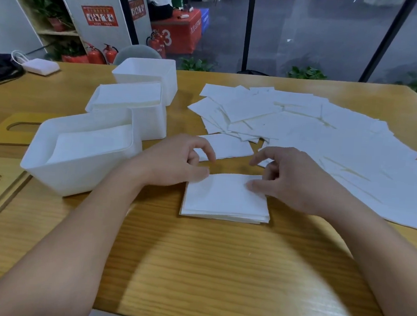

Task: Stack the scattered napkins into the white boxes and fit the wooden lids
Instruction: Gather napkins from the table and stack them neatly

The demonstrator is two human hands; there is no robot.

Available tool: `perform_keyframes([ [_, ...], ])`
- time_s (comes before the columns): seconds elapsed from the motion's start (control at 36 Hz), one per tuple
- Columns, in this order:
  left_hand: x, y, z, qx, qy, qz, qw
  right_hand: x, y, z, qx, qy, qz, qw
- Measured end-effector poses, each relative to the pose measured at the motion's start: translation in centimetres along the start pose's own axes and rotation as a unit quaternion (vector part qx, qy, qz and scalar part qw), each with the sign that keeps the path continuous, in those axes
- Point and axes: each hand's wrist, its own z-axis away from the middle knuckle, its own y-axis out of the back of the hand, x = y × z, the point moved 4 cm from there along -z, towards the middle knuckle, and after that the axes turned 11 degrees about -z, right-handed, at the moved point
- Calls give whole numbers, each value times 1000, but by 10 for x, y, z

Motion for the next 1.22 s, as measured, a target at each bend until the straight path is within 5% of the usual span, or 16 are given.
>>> perform_keyframes([
  [0.19, -10, -2, -13, 194, 10, -70, 979, 3, 11, -4, 98, 36, 10, 994],
  [0.58, -3, -9, -15, 209, -5, -146, 967, 8, -6, -9, 114, 48, 8, 992],
  [0.72, 10, -9, -10, 203, -65, -17, 977, 6, 2, -10, 146, -5, -136, 980],
  [0.94, 19, -17, -8, 155, -149, 4, 976, 11, 8, -10, 153, -66, -275, 947],
  [1.22, 3, -11, -17, 170, -30, 149, 974, -8, 16, -1, 151, 87, -294, 940],
])
